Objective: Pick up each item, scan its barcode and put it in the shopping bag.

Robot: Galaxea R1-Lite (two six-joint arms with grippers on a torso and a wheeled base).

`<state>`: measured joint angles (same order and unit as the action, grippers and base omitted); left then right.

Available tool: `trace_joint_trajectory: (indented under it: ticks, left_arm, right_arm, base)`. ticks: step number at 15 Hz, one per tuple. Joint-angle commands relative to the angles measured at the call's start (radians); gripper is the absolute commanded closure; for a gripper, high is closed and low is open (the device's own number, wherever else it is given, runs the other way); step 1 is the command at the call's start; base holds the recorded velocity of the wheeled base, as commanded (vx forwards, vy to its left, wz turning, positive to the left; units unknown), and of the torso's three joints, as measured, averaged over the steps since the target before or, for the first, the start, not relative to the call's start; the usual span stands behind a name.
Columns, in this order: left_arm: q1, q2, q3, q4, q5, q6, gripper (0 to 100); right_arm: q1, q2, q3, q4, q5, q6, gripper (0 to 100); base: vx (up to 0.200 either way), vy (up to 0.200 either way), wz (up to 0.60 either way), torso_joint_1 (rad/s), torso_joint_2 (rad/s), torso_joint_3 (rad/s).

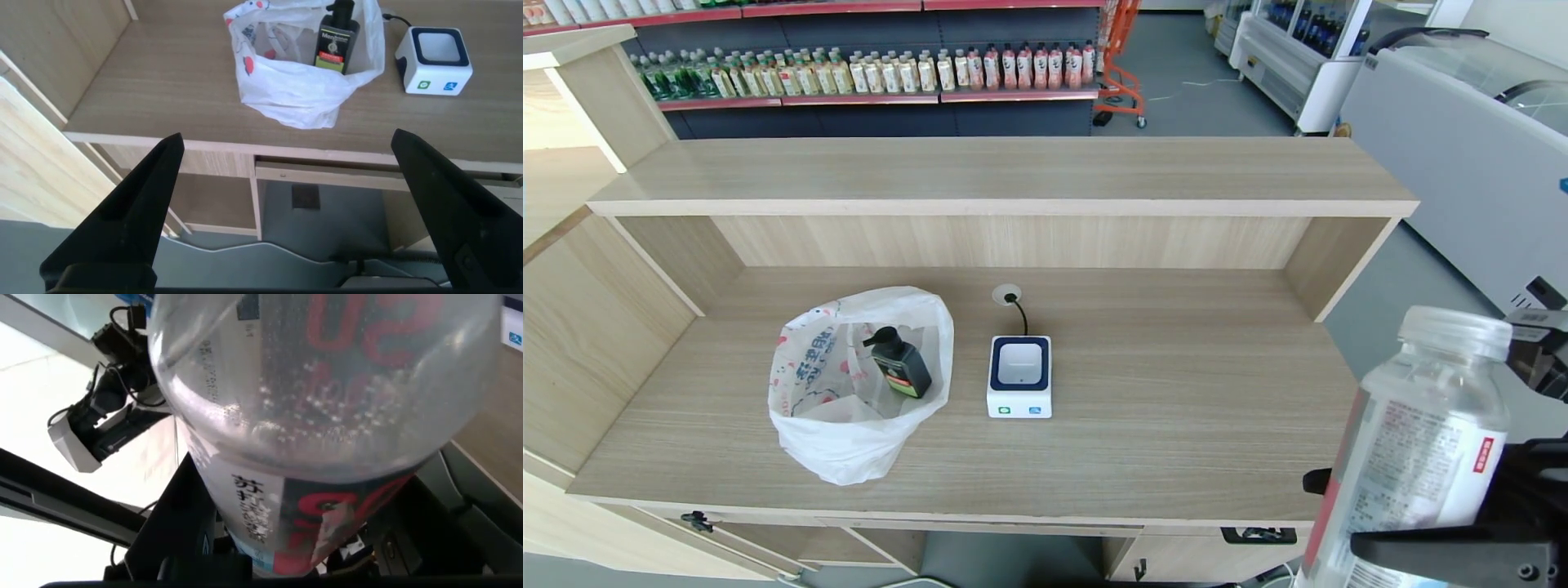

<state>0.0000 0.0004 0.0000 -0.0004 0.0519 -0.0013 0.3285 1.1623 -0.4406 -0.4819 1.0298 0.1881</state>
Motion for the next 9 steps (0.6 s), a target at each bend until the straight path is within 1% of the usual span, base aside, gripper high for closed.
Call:
trace_joint_trajectory:
  ticks: [1, 4, 8, 9]
  left_arm:
    - [0.0, 0.0, 0.0, 0.0, 0.0, 0.0, 0]
    - [0.0, 0.0, 0.0, -0.001, 0.0, 0.0, 0]
    - [0.0, 0.0, 0.0, -0.001, 0.0, 0.0, 0]
    - [0.0, 0.0, 0.0, -0.001, 0.0, 0.0, 0]
  right_arm:
    - [-0.005, 0.026, -0.007, -0.007, 0.001, -0.001, 100]
    - [0.0, 0.039, -0.024, -0.001, 0.0, 0.001, 100]
    - [0.034, 0.039, -0.018, -0.009, 0.003, 0.004, 100]
    - [0.053, 0.051, -0.018, -0.038, 0.006, 0.005, 100]
  base:
    - [0.0, 0.0, 0.0, 0.0, 0.0, 0.0]
    - [0.0, 0.0, 0.0, 0.0, 0.0, 0.0]
    - [0.0, 0.0, 0.0, 0.0, 0.0, 0.0]
    - [0.0, 0.0, 0.0, 0.0, 0.0, 0.0]
